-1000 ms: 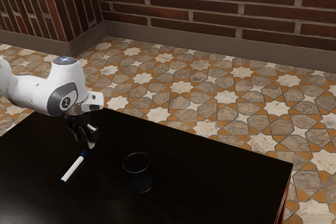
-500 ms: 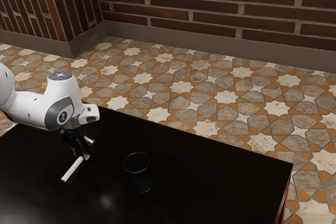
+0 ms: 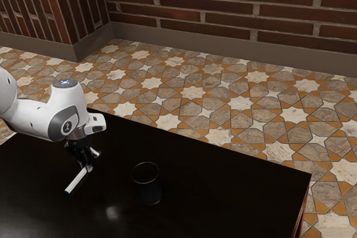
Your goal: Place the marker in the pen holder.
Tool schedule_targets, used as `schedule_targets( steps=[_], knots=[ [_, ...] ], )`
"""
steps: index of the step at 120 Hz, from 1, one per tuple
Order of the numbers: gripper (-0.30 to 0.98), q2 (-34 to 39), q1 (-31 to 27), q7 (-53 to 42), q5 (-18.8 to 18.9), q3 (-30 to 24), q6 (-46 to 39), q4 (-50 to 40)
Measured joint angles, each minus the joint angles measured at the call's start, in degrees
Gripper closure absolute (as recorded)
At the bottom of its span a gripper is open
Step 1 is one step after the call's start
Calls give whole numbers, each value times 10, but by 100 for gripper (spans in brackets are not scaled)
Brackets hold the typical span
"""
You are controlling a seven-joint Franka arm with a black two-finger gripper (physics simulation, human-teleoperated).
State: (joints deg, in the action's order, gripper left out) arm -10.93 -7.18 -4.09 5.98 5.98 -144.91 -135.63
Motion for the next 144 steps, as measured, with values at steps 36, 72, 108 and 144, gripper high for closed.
schedule_targets(
  steps=[36,72,108,144],
  knots=[
    [77,157,54,21,12,-1,19,1],
    [79,248,150,43,0,-9,39,3],
    [79,235,158,59,-32,-101,45,14],
    [79,170,156,69,-53,-132,46,43]
  ],
)
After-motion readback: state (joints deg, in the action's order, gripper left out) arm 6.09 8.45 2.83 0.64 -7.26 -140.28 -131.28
